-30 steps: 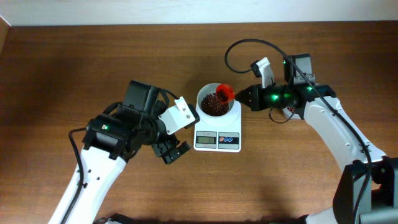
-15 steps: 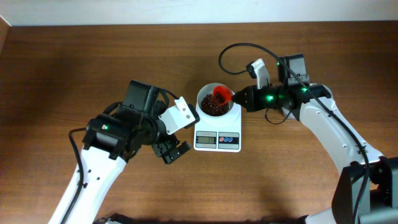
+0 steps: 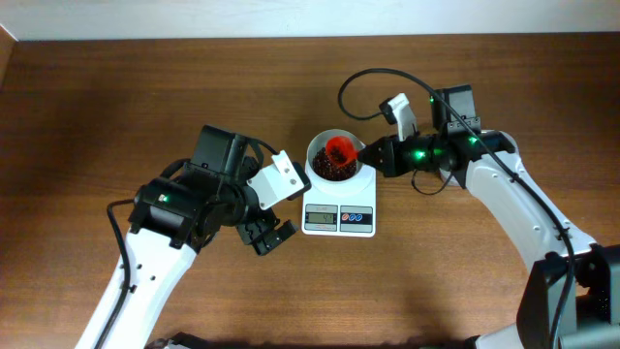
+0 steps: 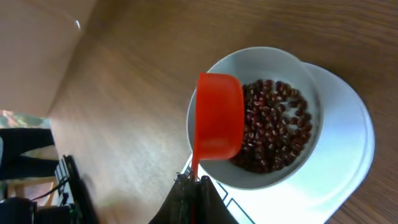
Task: Scoop and weigh 50g on scale
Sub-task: 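Move the red scoop from the bowl back toward the bean tub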
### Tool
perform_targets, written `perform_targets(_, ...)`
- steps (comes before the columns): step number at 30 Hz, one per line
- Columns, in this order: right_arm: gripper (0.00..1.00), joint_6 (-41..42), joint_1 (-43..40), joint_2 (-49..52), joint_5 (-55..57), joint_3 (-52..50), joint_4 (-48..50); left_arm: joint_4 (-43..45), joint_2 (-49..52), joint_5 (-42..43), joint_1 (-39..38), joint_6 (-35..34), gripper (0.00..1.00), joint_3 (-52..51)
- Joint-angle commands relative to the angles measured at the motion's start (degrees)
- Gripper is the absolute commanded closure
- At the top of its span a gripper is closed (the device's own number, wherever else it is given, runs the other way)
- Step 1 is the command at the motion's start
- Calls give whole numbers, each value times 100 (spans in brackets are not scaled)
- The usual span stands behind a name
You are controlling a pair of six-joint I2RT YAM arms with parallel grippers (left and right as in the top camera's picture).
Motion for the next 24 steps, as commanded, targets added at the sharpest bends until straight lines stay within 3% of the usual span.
perform_targets(1,96,439,35,-144,372,20,2,11,-87,66,11,-17,1,48)
perform_targets(2,96,15,35,-144,-205,20,46,11,-87,63,11,-17,1,48)
perform_targets(5,96,614,35,-144,588,20,-7,11,-87,63,11,-17,1,48)
perform_targets(7,96,-179,35,-144,-455,20,74,11,-87,63,11,-17,1,48)
perform_targets(9,96,651,35,-144,638,20,-2,11,-87,63,11,-17,1,48)
perform_targets(11,96,-72,46,-144,-201,20,48,11,-87,63,11,-17,1,48)
perform_targets(13,96,603,46,-144,710,20,-74,11,-87,63,11,-17,1,48)
perform_targets(15,96,-273,48,-144,-619,20,74,11,-87,66,11,-17,1,48)
perform_targets(17,96,599,46,-144,745,31,-26,11,-87,63,11,-17,1,48)
perform_targets(20,96,-201,153,-157,-83,37,-22,11,-87,63,11,-17,1,48)
perform_targets(24,96,57,229,-177,575,48,-48,11,-87,63,11,-17,1,48)
